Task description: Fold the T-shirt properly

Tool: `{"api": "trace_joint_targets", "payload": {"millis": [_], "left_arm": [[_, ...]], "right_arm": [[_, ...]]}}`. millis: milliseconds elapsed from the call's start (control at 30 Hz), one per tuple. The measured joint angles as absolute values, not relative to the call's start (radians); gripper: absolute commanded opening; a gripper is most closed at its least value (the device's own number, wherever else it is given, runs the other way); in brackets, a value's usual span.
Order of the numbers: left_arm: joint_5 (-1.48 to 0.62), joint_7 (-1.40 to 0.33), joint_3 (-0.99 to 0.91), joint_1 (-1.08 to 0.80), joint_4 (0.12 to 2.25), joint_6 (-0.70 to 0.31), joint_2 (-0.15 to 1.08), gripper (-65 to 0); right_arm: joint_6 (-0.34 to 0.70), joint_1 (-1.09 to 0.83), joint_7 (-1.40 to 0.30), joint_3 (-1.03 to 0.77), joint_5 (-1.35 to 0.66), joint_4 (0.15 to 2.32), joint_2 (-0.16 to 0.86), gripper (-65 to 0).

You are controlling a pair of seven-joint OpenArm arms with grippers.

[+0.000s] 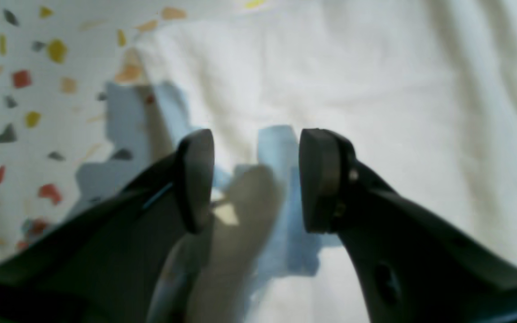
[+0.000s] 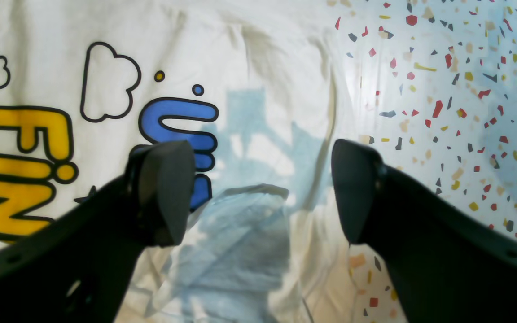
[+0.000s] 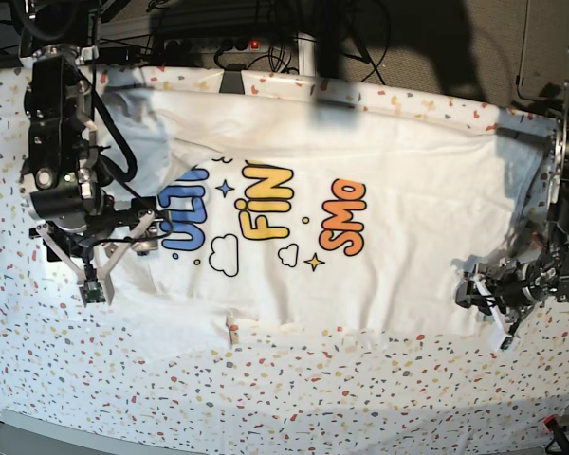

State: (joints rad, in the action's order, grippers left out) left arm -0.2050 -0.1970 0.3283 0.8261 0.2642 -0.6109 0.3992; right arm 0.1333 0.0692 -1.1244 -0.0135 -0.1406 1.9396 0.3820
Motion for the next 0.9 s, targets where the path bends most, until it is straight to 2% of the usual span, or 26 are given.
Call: {"api": "trace_joint_targets", "payload": {"millis": [100,133,167,267,333,433,900], "left_arm": [[-0.210,-0.338,0.328,0.834,0.265,-0.389,0.410,-35.4],[-0.231,-0.385,0.328,0.833,0.265,-0.335,0.415,-35.4],[-0.266,-0.426,0.328,0.831,0.265,-0.324,0.419,-35.4],[-0.340,-0.529,0.328,0.835,0.265,-0.355,0.415,-35.4],[-0.402,-0.548,0.328,0.833,0.265,-0.455,0.416,-35.4],[-0.509,-0.561,0.328,0.834,0.265,-0.543,0.414,-35.4],[-0.615,-0.496,0.328,0.831,0.266,-0.551,0.401,-35.4]], "right_arm": [[0.133,0.069,-1.125,-0.014,-0.141,1.940,0.382,-18.0],[0.133,0.069,-1.125,-0.014,-0.141,1.940,0.382,-18.0],[0.133,0.069,-1.124,-0.014,-0.141,1.940,0.382,-18.0],[0.133,0.069,-1.126,-0.014,-0.141,1.940,0.382,-18.0],[0.133,0.069,-1.129,-0.014,-0.141,1.940,0.382,-18.0],[0.133,0.069,-1.139,-0.014,-0.141,1.940,0.382,-18.0],[0.133,0.069,-1.143,-0.014,-0.141,1.940,0.382,-18.0]]}}
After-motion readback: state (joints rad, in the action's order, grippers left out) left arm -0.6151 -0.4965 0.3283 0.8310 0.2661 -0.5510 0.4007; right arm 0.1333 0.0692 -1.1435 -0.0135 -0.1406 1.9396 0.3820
